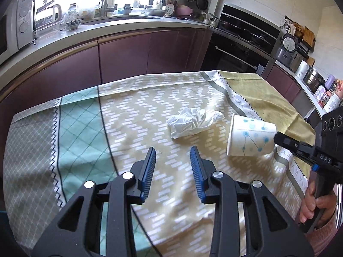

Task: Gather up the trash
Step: 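Grasp the white tissue with the left tool while the right tool grasps the paper cup rim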

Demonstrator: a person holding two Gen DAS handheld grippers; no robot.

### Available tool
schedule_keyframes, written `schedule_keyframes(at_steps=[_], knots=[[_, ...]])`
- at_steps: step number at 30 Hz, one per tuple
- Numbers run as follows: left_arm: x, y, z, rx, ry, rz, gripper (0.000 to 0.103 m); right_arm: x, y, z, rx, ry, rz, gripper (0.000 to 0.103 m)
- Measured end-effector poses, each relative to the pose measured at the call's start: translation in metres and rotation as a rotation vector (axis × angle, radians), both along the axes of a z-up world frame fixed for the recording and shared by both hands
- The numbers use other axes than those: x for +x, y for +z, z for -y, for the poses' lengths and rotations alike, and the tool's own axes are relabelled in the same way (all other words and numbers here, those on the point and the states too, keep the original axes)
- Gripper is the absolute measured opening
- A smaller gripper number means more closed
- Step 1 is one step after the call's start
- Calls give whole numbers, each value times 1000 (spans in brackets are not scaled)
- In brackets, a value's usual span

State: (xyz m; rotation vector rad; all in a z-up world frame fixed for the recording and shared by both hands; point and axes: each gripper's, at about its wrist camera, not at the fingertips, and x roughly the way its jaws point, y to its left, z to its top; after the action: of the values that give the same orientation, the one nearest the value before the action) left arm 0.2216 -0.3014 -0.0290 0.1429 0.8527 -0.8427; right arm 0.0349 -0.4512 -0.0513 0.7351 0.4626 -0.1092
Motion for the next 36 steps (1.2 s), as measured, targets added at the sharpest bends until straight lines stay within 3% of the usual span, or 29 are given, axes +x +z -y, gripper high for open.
schedule_keyframes(at_steps=[7, 13, 16, 19, 22, 25, 36], knots=[[20, -12, 57, 53, -20, 8, 41, -15, -10, 14, 25, -11, -32, 2], [38, -20, 77, 65, -26, -24, 42, -11, -18, 19, 43, -13, -55, 17], [39, -26, 81, 72, -37, -49, 39, -6, -21, 21, 46, -16, -58, 21], [40, -35, 86, 101, -43, -71, 25, -2, -22, 21, 48, -9, -52, 14], [36, -37, 83, 85, -43, -79, 17, 0, -19, 19, 32, -5, -45, 5], [33, -34, 74, 62, -30, -87, 13, -2, -16, 17, 34, 1, -28, 3], [3, 3, -5, -3, 44, -40, 12, -4, 9, -3, 37, 66, 65, 0]])
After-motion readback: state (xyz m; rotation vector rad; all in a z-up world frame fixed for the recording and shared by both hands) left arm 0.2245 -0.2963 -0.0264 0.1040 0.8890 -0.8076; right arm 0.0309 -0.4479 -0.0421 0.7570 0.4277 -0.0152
